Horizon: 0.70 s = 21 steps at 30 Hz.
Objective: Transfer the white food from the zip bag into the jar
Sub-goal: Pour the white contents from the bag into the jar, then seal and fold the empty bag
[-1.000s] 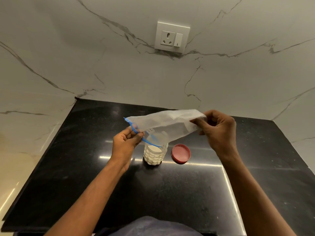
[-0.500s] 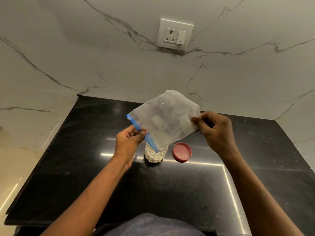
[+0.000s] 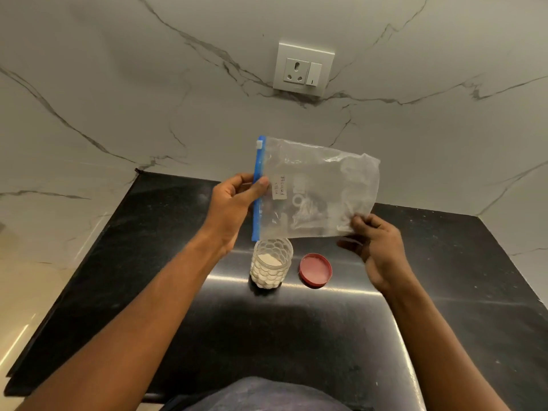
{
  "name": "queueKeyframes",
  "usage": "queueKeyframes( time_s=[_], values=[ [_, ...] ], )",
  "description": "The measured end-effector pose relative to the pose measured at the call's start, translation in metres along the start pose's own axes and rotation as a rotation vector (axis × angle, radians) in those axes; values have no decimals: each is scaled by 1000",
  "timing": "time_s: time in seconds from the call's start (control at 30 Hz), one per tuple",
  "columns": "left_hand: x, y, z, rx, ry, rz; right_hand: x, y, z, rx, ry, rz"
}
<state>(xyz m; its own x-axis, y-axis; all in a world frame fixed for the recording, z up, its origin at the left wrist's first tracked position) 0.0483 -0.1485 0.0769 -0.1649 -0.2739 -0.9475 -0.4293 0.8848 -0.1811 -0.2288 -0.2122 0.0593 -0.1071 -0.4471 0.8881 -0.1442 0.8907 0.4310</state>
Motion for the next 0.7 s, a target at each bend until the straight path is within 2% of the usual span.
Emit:
queueKeyframes(
  time_s=[0.1,0.17,0.33,0.4,0.53,0.6,0.7],
  values=[
    [-21,-14,-3,-6,-46,-69,-28,8,-9,102,69,-180],
    [-34,-20,-1,14,-119,-120,-41,14,-7,90,170,-215],
    [-51,-23,-2,245,-332,-136,3,24,5,-149,79,121],
    [-51,-21,-9,361,-385,-103,23,23,-5,-95,162,187],
    [-43,-17,-18,528,-480,-46,31,21,-48,136,328,171],
    [-39,-15,-21,602,-552,-61,27,19,-61,150,306,177],
    [-33,-14,-21,662,-674,-97,18,15,-63,82,228,189]
  ],
)
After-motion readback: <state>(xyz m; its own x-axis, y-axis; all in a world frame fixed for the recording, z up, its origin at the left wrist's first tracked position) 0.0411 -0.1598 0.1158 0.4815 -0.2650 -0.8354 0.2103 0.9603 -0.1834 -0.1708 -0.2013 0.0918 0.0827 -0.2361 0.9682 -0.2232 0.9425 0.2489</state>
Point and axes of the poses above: each hand's wrist, its own y-axis away from the middle knuckle, its own z-axis out of the back of the hand, x = y × z, the point moved 5 cm from there along -y, towards the middle knuckle, and after that the axes turned 13 degrees about -z, right-handed, at the moved point
